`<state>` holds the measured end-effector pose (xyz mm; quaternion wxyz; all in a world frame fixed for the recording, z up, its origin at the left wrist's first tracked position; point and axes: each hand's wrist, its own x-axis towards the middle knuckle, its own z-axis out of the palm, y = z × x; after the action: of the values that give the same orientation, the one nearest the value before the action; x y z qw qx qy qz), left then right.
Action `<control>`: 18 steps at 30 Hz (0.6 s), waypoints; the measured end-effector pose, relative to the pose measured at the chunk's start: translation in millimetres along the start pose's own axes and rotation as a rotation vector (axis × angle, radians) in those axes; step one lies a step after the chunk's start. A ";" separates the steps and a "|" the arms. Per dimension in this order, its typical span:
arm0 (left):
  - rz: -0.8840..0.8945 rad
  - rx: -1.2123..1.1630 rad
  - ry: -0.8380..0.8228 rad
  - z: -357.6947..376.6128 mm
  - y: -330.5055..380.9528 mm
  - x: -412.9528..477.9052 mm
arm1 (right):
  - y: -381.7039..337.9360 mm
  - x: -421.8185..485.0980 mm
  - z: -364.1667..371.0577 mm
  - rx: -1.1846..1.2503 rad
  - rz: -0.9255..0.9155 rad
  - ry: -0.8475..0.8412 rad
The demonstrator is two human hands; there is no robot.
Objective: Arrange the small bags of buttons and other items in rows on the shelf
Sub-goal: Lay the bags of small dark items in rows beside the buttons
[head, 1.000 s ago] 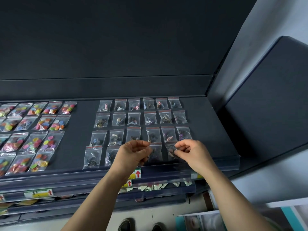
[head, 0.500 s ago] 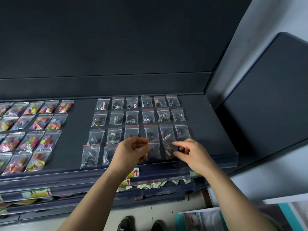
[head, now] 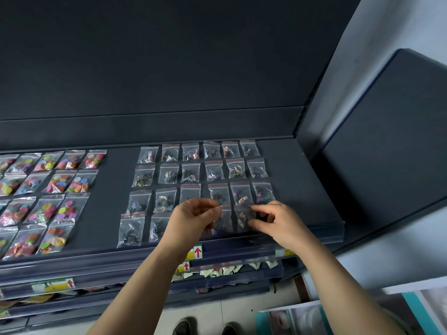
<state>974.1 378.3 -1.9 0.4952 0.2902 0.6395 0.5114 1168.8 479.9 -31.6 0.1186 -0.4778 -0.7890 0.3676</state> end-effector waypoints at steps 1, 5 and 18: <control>-0.025 -0.098 -0.037 1.4 2.7 0.2 | -1.6 -2.3 -1.6 0.069 0.006 0.043; -0.110 -0.444 -0.187 12.4 15.1 6.7 | -20.2 -16.9 -13.5 0.414 0.025 0.088; -0.023 -0.277 -0.189 45.1 14.3 5.2 | -27.3 -26.8 -24.6 0.813 0.070 0.167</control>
<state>1012.3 403.8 10.4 0.5942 0.2586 0.5168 0.5594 1177.6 461.3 9.0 0.3486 -0.4468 -0.5506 0.6130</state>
